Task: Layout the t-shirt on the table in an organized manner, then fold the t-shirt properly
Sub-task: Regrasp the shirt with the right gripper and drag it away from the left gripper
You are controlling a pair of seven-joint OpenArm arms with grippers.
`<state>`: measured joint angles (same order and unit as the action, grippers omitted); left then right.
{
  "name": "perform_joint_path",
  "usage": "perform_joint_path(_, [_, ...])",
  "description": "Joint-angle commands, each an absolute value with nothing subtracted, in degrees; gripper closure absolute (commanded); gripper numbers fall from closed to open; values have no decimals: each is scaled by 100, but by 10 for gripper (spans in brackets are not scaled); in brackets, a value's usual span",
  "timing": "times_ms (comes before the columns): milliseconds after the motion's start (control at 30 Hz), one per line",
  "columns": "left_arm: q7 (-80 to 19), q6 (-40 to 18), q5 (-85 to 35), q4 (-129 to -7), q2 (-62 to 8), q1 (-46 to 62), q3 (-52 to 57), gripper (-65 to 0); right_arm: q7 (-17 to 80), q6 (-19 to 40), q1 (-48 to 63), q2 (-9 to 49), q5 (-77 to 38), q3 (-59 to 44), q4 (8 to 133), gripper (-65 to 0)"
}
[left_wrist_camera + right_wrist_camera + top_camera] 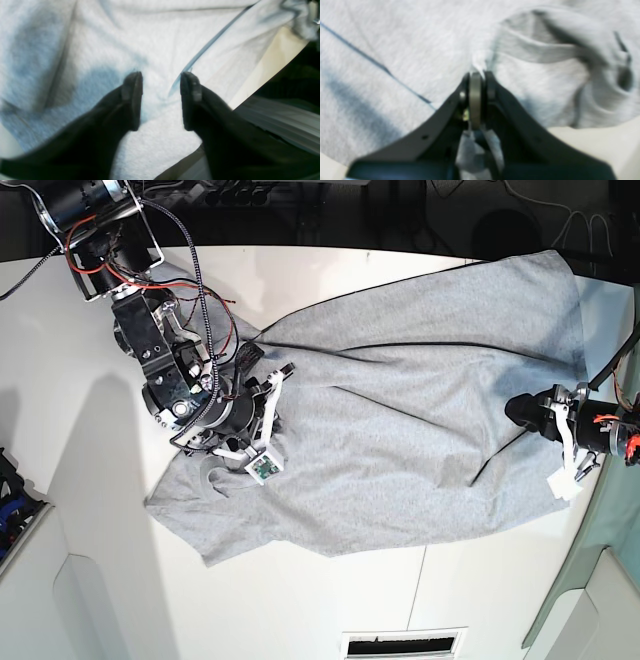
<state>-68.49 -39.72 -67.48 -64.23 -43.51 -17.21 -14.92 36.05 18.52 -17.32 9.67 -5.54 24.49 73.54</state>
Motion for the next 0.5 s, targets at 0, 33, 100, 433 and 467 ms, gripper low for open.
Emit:
perform_joint_path(0, [-6796,-4000,-6788,-6475,-4488,-1732,-1428,-175,3531,1833,-1885,967,-580,2338,7572,0])
perform_joint_path(33, [-6796,-4000,-6733,-6475,-4497,-1632,-1428,-164,3629,1820,-1883,972,-580,2246,7703,0])
perform_joint_path(100, [-6788,-4000,-6521,-6475,-4493,-1428,-1428,-160,3822,1811,-1861,1028,-657,1999,8034,0])
perform_joint_path(433, [-6663,-4000,-5839,-6475,-4497,-746,-1428,-161,5035,2104,-1820,1815,-2137,-342,9268,0])
perform_joint_path(467, [-6663,-4000,-5835,-6475,-4497,-709,-1428,-161,5218,2220,-1798,1835,-2248,-574,9268,0])
